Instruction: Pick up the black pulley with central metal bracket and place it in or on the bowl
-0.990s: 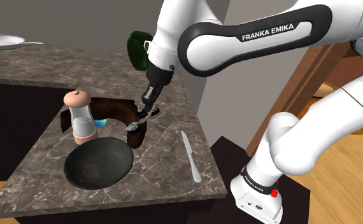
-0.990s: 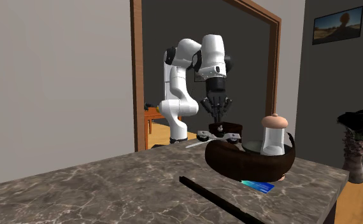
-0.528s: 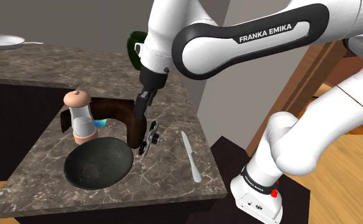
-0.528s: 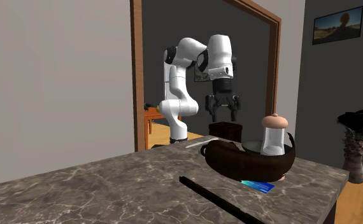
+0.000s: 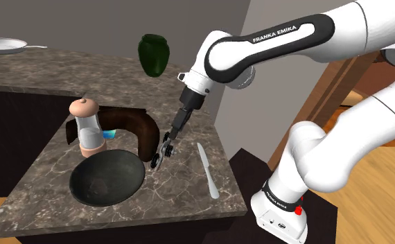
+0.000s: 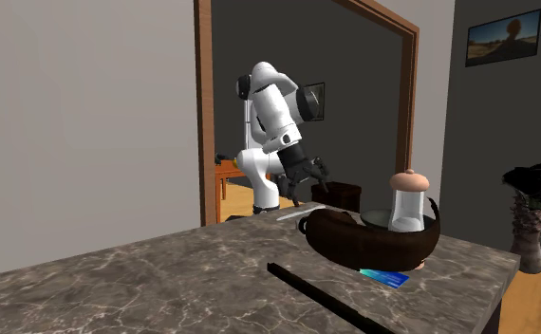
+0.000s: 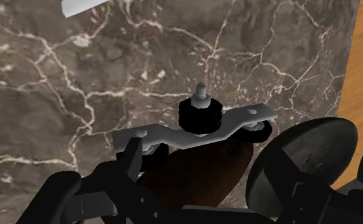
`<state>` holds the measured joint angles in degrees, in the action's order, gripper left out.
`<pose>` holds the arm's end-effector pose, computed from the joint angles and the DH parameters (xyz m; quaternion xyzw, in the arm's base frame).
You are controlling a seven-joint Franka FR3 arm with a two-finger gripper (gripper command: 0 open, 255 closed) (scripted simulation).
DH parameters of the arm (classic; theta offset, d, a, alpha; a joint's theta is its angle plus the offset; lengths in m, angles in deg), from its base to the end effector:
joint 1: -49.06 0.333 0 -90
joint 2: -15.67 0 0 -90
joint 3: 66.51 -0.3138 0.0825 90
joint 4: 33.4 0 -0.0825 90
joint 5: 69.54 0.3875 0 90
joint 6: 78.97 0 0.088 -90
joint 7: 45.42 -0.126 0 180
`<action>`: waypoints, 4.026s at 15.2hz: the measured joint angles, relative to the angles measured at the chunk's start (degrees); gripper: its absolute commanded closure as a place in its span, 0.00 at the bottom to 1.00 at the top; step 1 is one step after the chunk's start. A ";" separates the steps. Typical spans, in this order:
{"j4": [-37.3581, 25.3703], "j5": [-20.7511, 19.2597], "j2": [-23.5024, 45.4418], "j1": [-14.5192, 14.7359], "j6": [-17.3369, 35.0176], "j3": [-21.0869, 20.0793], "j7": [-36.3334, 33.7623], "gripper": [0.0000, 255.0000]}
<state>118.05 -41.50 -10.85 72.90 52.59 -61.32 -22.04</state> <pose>0.3758 0.1465 0.3848 -0.9537 -0.2093 -0.0599 0.2076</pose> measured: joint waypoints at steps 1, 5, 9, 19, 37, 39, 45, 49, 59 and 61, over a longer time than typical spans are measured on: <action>1.09 2.23 -0.06 0.58 0.24 1.54 2.30 0.00; 3.00 6.34 1.70 2.33 3.16 2.78 5.79 0.00; 3.64 9.16 4.43 3.97 6.44 2.68 7.71 0.00; 3.72 9.79 4.70 4.37 6.67 2.51 8.00 1.00; 0.67 4.46 -0.67 1.93 -0.49 1.51 1.76 1.00; -0.38 3.68 -1.39 1.60 -2.05 1.35 0.67 1.00; -2.18 2.25 -3.07 1.00 -5.14 1.06 -1.38 0.00; 12.54 11.58 -10.35 -2.39 16.09 -12.08 -25.82 0.00; 15.16 23.40 -0.78 1.83 35.87 -17.74 -34.42 0.00; 15.15 23.68 -0.52 2.06 36.19 -17.68 -34.26 0.00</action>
<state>133.20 -17.82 -11.37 74.97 88.78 -79.00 -56.30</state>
